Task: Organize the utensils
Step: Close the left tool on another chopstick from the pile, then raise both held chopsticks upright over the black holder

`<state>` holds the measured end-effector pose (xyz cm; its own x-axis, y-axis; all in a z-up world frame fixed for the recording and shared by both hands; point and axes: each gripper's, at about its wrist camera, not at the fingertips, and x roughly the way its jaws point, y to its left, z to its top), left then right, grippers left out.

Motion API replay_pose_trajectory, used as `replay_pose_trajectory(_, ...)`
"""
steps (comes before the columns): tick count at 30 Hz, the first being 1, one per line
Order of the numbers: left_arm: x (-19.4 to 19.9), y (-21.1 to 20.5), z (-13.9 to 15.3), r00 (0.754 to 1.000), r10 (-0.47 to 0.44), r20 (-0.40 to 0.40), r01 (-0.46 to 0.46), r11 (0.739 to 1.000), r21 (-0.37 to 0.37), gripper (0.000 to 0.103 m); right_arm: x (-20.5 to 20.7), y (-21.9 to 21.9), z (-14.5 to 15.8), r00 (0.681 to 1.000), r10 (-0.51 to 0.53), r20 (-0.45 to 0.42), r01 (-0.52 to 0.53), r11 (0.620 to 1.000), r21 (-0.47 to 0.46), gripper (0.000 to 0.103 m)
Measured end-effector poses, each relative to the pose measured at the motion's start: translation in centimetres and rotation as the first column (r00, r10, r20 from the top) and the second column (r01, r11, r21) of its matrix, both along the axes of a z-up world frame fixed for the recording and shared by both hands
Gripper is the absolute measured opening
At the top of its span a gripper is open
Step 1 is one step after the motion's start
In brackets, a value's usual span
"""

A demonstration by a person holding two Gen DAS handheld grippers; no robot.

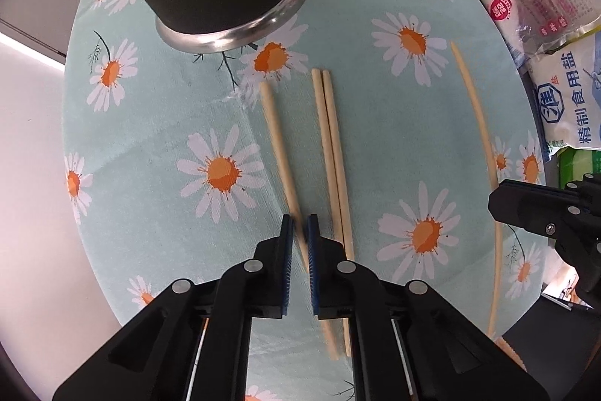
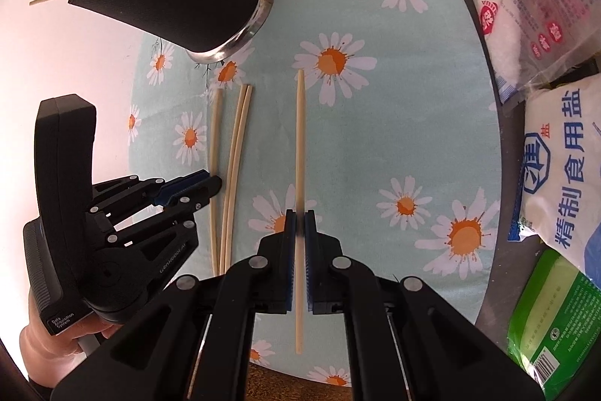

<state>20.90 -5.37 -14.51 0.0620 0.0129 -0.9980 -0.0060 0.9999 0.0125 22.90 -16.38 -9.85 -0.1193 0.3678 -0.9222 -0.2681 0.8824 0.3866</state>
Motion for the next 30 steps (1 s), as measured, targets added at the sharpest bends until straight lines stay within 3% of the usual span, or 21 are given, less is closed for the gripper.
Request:
replay_pose_trajectory(7,-0.2,0.3,0.2,0.999,0.026,0.021,-0.026,0.999,-0.020,0.004,-0.1,0.4,0.1,1.000,0.005,0.002,-0.005,1.000,0.002,0.005)
replay_pose_trajectory(14,-1.7,1.7,0.8,0.994,0.097,0.055,-0.091,0.990,-0.104,0.004,0.0,1.2,1.3,0.999,0.025,0.036,-0.026,1.000,0.010,0.005)
replay_pose_trajectory(21,-3.7,3.1,3.3,0.981,0.151,0.121,-0.126,0.974,-0.188,0.004,-0.1,2.8,2.1,0.996,0.065,0.057,-0.067,0.997,0.035,0.006)
replay_pose_trajectory(24,-4.9,3.7,5.0,0.969,0.176,0.171,-0.136,0.965,-0.225,0.004,-0.2,3.8,3.1,0.990,0.092,0.104,-0.097,0.994,0.049,0.006)
replay_pose_trajectory(30,-6.6,4.8,9.1,0.928,0.203,0.312,-0.134,0.964,-0.228,0.004,-0.5,4.6,5.8,0.966,0.131,0.224,-0.162,0.979,0.126,0.006)
